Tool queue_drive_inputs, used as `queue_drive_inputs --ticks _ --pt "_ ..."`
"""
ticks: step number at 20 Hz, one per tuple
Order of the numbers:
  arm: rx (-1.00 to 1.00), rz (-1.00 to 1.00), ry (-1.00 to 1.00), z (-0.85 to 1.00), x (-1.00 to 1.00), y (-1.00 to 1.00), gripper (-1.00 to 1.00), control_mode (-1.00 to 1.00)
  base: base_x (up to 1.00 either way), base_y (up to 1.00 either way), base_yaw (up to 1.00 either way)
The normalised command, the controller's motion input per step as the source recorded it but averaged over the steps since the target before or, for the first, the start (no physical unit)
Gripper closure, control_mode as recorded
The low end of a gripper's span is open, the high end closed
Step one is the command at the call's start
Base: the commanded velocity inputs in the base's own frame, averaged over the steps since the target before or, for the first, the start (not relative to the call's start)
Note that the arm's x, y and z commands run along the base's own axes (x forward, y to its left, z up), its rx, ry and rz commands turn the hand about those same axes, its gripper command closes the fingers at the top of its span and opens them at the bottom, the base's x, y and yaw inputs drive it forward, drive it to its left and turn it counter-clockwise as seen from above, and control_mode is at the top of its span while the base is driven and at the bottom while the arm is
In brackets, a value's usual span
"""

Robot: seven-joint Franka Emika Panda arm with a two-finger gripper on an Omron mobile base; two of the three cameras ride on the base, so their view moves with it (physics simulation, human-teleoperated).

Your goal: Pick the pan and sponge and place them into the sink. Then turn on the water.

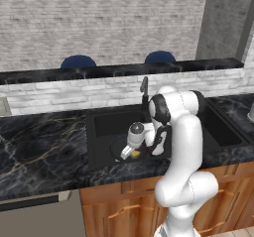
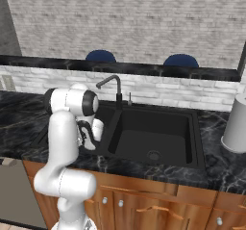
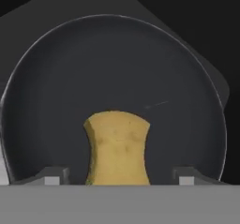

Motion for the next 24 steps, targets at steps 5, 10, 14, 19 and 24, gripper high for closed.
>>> queue_drive_inputs --ticks 5,10,14,19,24 --pt "0.00 -0.01 0.00 0.66 0.00 0.00 -1.00 -1.00 0.00 0.00 0.00" --pt "0.00 -0.04 0.00 0.99 0.00 0.16 -1.00 -1.00 0.00 0.00 0.00" --pt "0.00 -0.05 0.00 1.00 0.00 0.33 -1.00 -1.00 0.00 0.00 0.00" --pt "0.00 -0.04 0.00 1.00 0.00 0.36 -1.00 -1.00 0.00 0.00 0.00" --pt "0.00 -0.05 0.02 1.00 0.00 0.24 -1.00 -1.00 0.00 0.00 0.00"
